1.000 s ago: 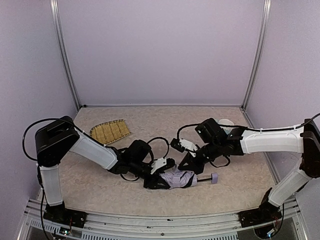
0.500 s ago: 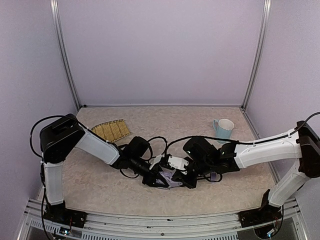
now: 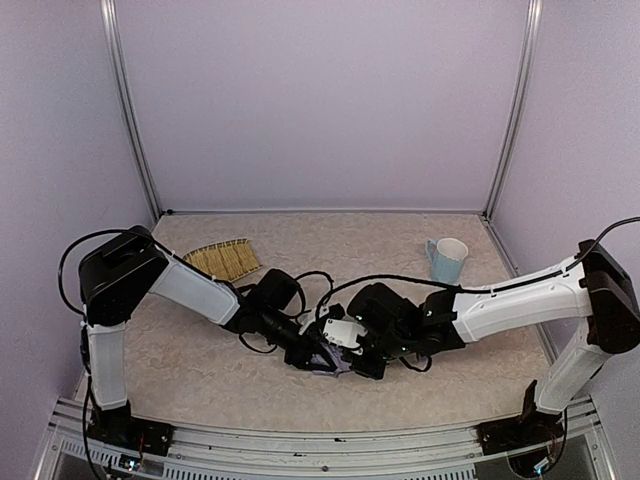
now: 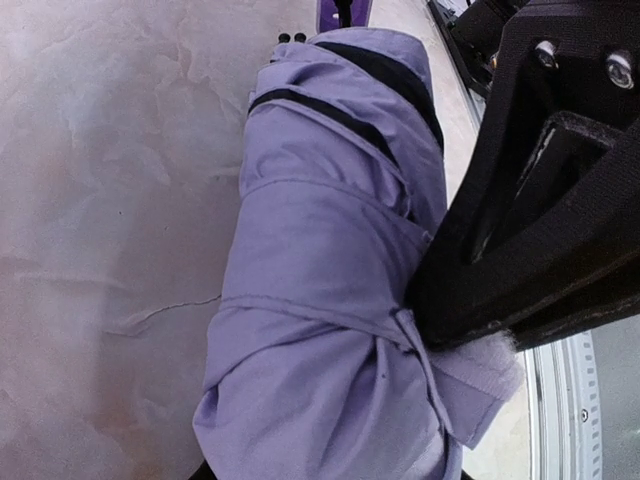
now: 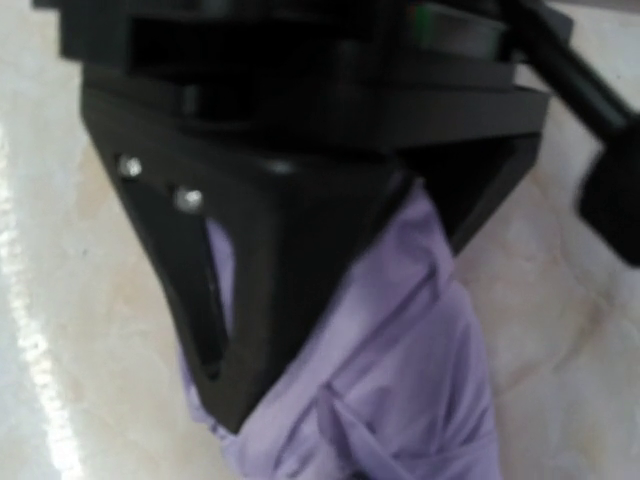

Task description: Put away the umbrella

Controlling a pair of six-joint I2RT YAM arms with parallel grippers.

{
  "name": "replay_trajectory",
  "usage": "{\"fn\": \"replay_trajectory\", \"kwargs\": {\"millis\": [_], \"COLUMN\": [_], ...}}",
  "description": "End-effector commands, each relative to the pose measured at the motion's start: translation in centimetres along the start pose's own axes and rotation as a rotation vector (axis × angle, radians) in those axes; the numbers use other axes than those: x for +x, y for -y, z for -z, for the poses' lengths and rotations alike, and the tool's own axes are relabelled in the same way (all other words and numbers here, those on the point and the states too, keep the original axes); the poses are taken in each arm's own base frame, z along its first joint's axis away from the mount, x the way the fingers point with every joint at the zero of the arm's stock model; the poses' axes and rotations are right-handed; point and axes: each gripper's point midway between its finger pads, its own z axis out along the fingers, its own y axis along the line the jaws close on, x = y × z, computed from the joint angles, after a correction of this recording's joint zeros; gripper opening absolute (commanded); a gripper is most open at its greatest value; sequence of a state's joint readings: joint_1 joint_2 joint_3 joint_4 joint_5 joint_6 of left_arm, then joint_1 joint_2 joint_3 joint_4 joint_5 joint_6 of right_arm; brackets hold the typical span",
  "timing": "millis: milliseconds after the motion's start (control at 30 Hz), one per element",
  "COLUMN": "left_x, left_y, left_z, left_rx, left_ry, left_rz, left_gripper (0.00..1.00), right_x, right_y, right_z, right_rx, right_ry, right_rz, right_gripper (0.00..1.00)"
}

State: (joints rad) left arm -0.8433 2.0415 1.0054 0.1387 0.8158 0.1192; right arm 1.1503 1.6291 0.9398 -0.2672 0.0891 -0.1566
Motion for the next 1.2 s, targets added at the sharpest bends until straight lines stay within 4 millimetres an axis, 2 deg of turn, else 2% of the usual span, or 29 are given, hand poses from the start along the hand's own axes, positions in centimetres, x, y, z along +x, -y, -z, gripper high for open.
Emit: {"fn": "replay_trajectory", "kwargs": {"millis": [0,367,567,700,800,867,933,967,1000,1067,1167], "left_x": [12.0,12.2,12.2,12.2,12.2,12.1,12.1,12.1,12.0,11.9,11.8], "left_y": [-4.4,-4.4,-4.4,-4.4,-4.3,-4.2,-4.1,-4.0,-3.9,-3.7,-3.1], "left_z": [0.0,-0.4,-0.5,-0.5,-0.6,-0.6,-0.7,-0.7,-0.8,-0.9,-1.2], "left_rx": [-0.253,-0.275,-0.279,-0.282,-0.285,-0.285,-0.285,-0.285,-0.286,-0.295,-0.304], "left_ry": [-0.345,-0.378,-0.384,-0.386,-0.387,-0.388,-0.391,-0.393,-0.395,-0.401,-0.415], "left_rz": [0.263,0.237,0.232,0.225,0.219,0.215,0.206,0.201,0.19,0.165,0.116], "left_gripper": [0.0,0.0,0.0,0.0,0.0,0.0,0.0,0.0,0.0,0.0,0.0], "right_x": [7.6,6.6,5.7,4.5,2.3,0.0,-2.2,-3.1,-3.7,-4.0,-2.8], "right_y": [-2.2,-4.7,-7.0,-7.2,-6.9,-5.6,-3.7,-2.3,0.2,3.3,8.0], "right_z": [-1.1,0.3,0.8,2.0,4.0,5.9,8.0,8.8,9.5,10.1,9.7], "right_rx": [-0.057,-0.102,-0.173,-0.189,-0.195,-0.186,-0.267,-0.305,-0.305,-0.295,-0.268], "right_ry": [-0.274,-0.212,-0.192,-0.155,-0.056,0.062,0.188,0.238,0.276,0.293,0.268], "right_rz": [0.028,0.05,0.064,0.039,0.005,-0.053,-0.163,-0.227,-0.297,-0.376,-0.514], "right_gripper": [0.18,0.27,0.29,0.29,0.27,0.27,0.33,0.33,0.34,0.37,0.4]}}
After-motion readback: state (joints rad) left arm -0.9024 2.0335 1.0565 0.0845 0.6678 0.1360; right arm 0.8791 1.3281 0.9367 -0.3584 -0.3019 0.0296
